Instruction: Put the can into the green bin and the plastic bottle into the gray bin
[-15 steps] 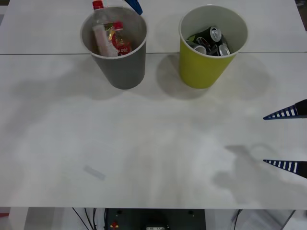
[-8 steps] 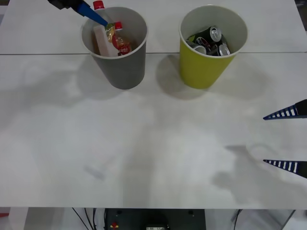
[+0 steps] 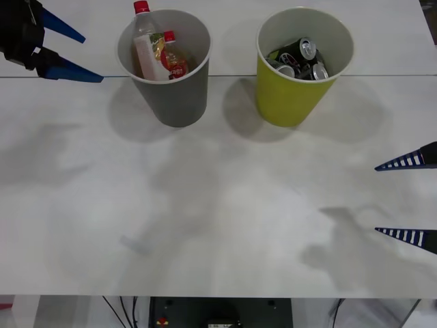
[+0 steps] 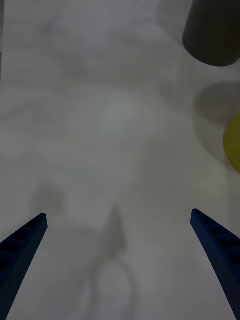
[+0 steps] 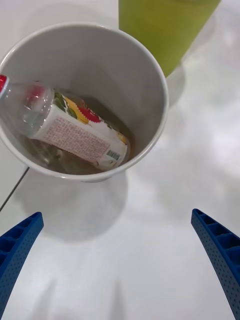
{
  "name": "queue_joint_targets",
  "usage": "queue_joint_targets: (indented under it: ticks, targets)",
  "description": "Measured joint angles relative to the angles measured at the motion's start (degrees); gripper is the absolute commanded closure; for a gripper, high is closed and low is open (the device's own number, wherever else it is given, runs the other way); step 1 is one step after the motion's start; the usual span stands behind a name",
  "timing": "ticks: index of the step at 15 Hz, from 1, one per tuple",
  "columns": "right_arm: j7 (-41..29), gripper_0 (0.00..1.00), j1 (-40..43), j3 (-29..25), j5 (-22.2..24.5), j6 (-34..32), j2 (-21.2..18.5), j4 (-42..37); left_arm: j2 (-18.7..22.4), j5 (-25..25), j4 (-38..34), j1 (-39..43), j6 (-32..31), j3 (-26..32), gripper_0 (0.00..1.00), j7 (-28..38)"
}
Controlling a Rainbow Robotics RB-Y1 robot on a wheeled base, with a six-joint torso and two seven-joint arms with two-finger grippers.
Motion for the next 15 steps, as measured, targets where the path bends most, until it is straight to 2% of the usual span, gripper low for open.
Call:
queue_joint_targets:
  ticks: [6,11,15]
  targets:
    - [0.0,0.0,0.0,0.0,0.0,0.0,0.0,0.0,0.3,-0.1,-14.4,21.4,-2.2,16.7,0.0,-12.2]
    - [0.0,0.0,0.0,0.0,0.0,0.0,0.0,0.0,-0.1,1.9,-21.5,33.8,-2.2,23.7,0.0,-21.4]
    - [0.0,0.0,0.0,0.0,0.0,0.0,0.0,0.0,-3.8,1.4,-27.5,43.1,-2.2,29.6,0.0,-25.2]
